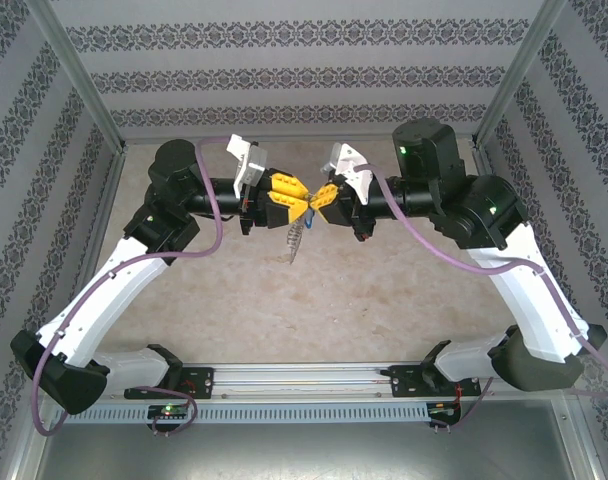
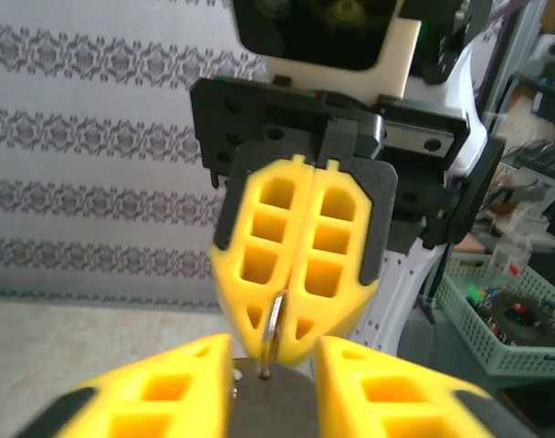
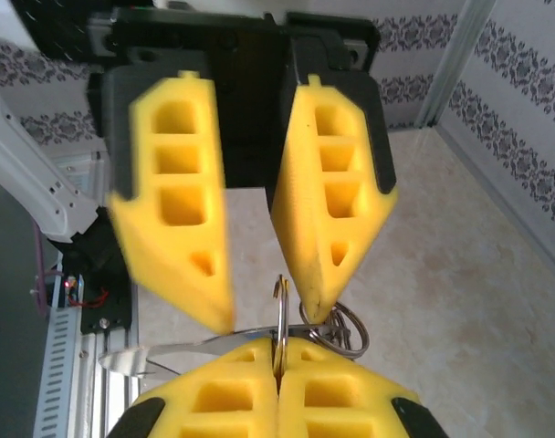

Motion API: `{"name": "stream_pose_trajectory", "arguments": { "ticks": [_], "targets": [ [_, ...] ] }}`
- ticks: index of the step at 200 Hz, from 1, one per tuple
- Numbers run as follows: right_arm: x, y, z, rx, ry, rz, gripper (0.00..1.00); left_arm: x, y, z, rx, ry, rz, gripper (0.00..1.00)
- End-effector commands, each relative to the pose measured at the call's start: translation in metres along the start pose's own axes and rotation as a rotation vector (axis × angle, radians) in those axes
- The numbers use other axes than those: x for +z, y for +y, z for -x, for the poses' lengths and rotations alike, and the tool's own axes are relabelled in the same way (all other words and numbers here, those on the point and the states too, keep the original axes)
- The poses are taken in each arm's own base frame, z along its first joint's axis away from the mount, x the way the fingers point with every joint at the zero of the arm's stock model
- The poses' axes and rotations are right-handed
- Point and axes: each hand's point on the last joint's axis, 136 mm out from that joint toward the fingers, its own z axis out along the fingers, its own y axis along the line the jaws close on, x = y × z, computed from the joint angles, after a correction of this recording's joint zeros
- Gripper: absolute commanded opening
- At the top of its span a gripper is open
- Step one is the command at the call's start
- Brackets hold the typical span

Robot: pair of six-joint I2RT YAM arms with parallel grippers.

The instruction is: Put the keys on the keyring

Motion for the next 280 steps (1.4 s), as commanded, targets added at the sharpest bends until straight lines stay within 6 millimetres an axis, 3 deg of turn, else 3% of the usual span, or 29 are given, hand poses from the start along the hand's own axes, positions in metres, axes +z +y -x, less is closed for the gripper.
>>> {"name": "stream_pose_trajectory", "arguments": {
  "ticks": [1, 47, 97, 186, 217, 254, 280],
  "targets": [
    [0.002, -0.007, -0.006, -0.021, 0.06, -0.024, 0.0, -0.009, -0.008, -0.01, 0.079, 0.114, 0.056, 0.35],
    [0.011, -0.008, -0.023, -0.076, 0.184, -0.007, 0.0, -0.009, -0.003, -0.025, 0.109, 0.187, 0.105, 0.34],
    [0.016, -0.002, -0.025, -0.127, 0.222, 0.021, 0.0, -0.006, 0.003, -0.041, 0.108, 0.254, 0.135, 0.33],
    [0.027, 0.011, -0.037, -0.191, 0.295, 0.071, 0.0, -0.003, 0.003, -0.042, 0.1, 0.234, 0.132, 0.17],
    [0.027, 0.011, -0.033, -0.195, 0.284, 0.07, 0.0, -0.003, 0.002, -0.045, 0.091, 0.239, 0.123, 0.0],
    [0.024, 0.01, -0.028, -0.197, 0.266, 0.056, 0.0, -0.002, -0.003, -0.039, 0.097, 0.206, 0.107, 0.0],
    [0.02, 0.01, -0.024, -0.175, 0.223, 0.048, 0.18, -0.004, -0.003, -0.026, 0.081, 0.117, 0.102, 0.0]
  ]
}}
